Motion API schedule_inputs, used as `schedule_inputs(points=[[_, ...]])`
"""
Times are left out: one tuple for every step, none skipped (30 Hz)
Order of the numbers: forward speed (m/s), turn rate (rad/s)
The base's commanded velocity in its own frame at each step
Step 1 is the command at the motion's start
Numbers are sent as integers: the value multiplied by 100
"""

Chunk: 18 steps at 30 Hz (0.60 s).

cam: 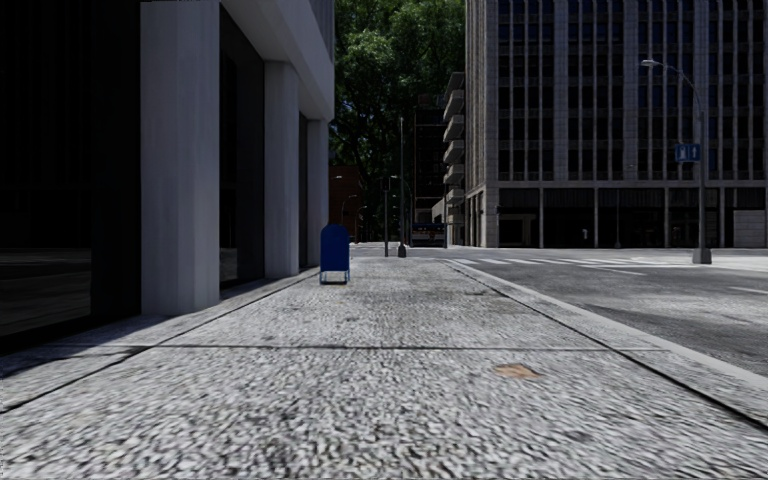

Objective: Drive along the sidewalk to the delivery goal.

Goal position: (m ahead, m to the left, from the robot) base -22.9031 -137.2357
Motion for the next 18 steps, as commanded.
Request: schedule_inputs(points=[[200,0],[200,0],[200,0],[200,0],[200,0],[200,0],[200,0],[200,0],[200,0],[199,0],[199,0],[199,0],[199,0],[199,0],[199,0],[199,0],[199,0],[199,0]])
